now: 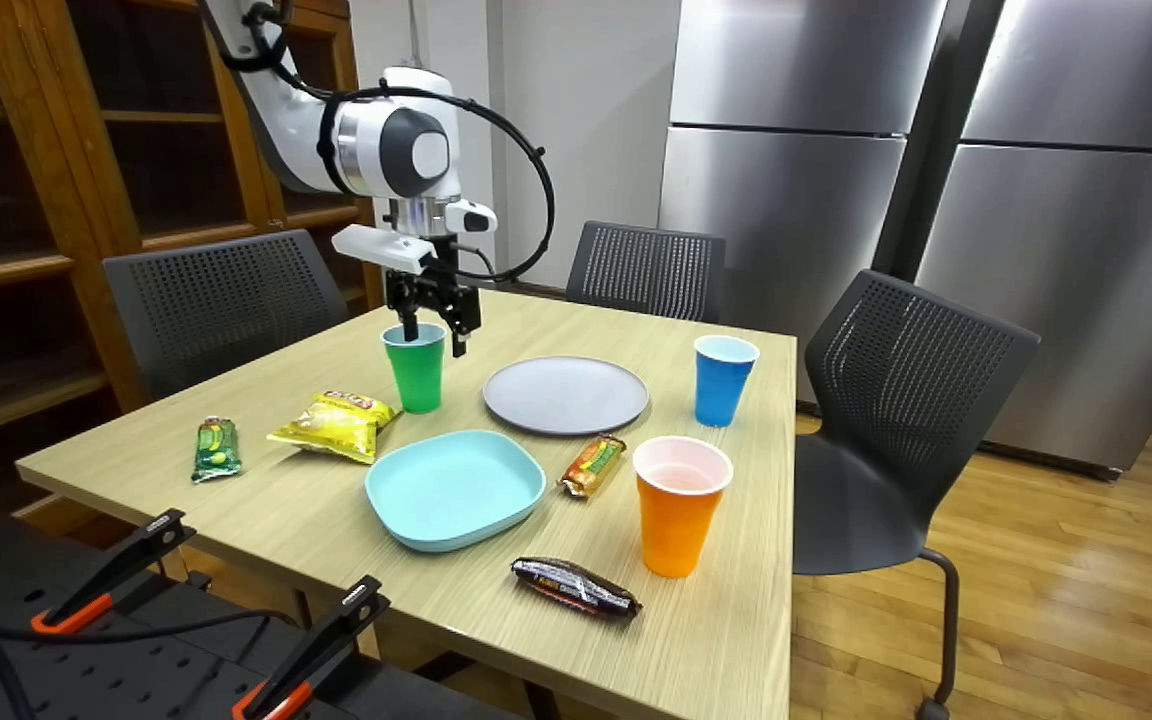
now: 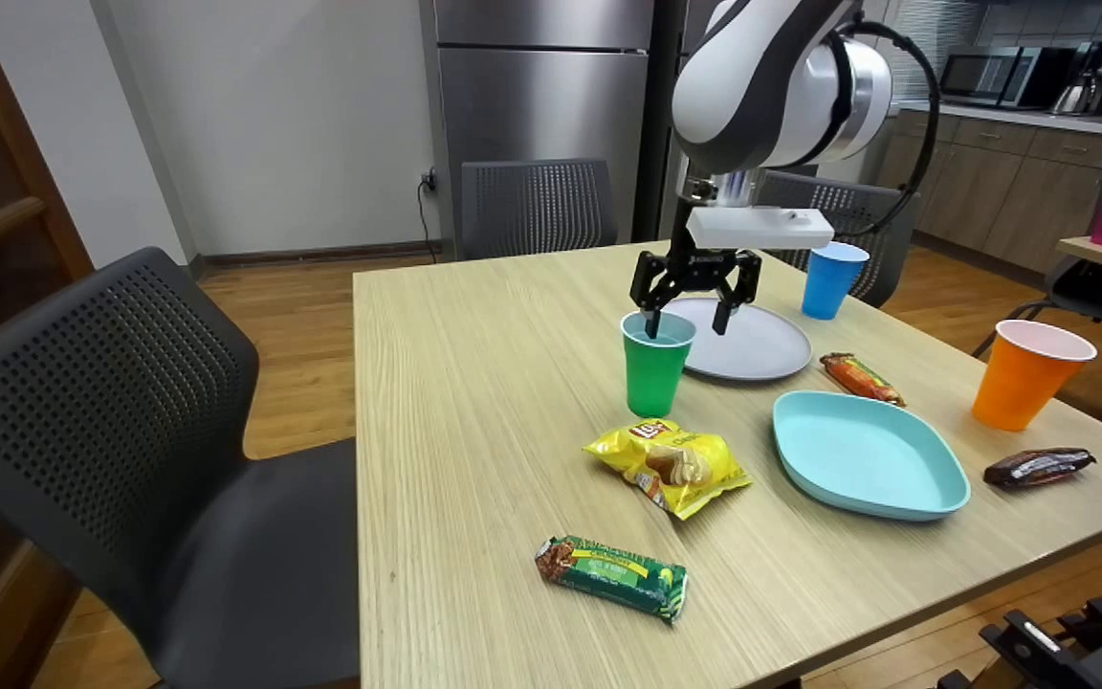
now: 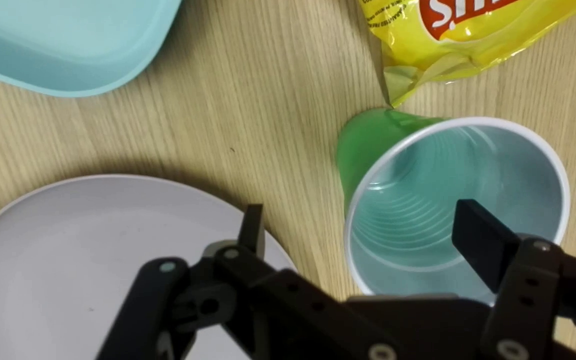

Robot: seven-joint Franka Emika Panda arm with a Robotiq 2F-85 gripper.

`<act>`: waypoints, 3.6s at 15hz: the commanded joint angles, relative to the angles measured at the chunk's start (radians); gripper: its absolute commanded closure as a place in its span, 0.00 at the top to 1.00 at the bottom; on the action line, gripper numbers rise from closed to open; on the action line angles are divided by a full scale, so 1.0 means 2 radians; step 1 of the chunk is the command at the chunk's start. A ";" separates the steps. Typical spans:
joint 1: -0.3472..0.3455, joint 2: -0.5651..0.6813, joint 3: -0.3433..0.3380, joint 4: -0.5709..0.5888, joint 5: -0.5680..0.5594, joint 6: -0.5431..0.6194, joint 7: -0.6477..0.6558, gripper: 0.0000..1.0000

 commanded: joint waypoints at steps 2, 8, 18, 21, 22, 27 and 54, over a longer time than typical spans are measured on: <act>0.016 0.010 -0.013 0.018 -0.007 -0.005 0.008 0.58; 0.017 0.013 -0.011 0.019 -0.005 -0.007 0.003 0.11; 0.005 -0.032 0.000 -0.004 0.011 0.001 -0.008 0.01; -0.006 -0.046 0.002 0.002 0.026 -0.001 -0.010 0.01; -0.009 -0.050 0.001 0.005 0.032 -0.002 -0.008 0.01; -0.047 -0.040 0.009 0.040 0.094 -0.016 -0.021 0.01; -0.064 0.080 -0.036 0.139 0.167 -0.015 0.137 0.01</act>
